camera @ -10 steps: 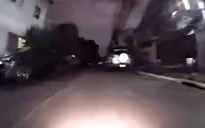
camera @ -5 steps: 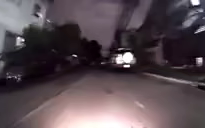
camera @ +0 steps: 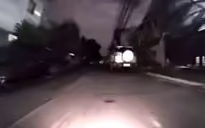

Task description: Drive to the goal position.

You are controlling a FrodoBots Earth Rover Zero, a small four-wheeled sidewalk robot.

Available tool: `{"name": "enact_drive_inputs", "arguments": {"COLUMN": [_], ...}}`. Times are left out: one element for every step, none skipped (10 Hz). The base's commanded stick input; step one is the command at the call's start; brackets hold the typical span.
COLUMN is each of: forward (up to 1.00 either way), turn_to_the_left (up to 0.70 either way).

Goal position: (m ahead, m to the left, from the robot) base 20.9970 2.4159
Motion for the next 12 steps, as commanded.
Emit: {"name": "enact_drive_inputs", "arguments": {"forward": [1.00, 1.00, 1.00, 1.00, 1.00, 1.00, 1.00, 1.00, 1.00, 1.00, 1.00, 1.00], "turn_to_the_left": [0.00, 0.00, 0.00, 0.00, 0.03, 0.22, 0.27, 0.06, 0.00, 0.00, 0.00, 0.00]}}
